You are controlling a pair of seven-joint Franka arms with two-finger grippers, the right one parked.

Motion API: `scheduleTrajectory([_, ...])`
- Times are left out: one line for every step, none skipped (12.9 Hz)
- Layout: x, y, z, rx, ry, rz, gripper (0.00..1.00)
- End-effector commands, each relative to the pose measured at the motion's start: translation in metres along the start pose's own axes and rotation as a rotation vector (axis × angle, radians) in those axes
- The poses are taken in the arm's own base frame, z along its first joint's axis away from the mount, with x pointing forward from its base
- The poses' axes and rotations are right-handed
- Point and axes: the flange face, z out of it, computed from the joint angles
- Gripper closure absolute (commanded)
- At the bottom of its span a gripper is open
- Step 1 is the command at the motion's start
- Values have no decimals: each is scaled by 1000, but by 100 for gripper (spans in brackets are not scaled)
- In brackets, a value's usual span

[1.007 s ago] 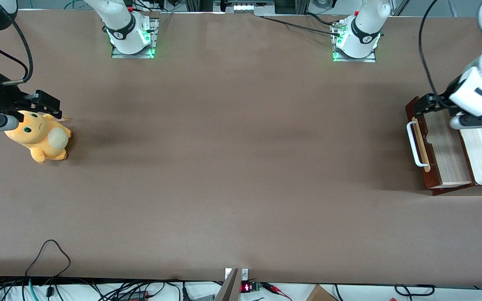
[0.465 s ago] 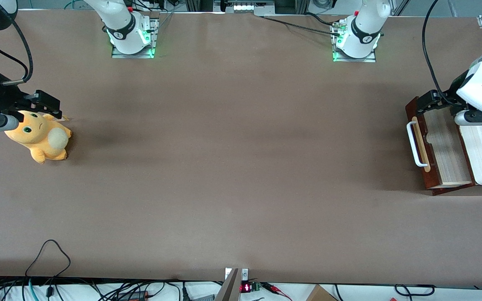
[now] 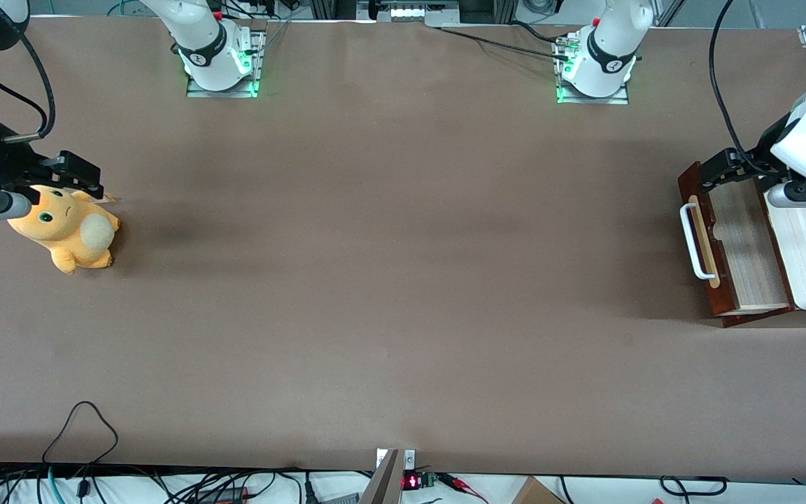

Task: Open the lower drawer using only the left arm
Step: 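Open the left gripper and lift it off the handle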

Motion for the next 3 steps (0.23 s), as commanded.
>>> scheduleTrajectory([0, 1, -5, -21, 2, 14, 0])
scheduleTrajectory([0, 1, -5, -21, 1, 14, 0])
scheduleTrajectory([0, 1, -4, -21, -4, 14, 0])
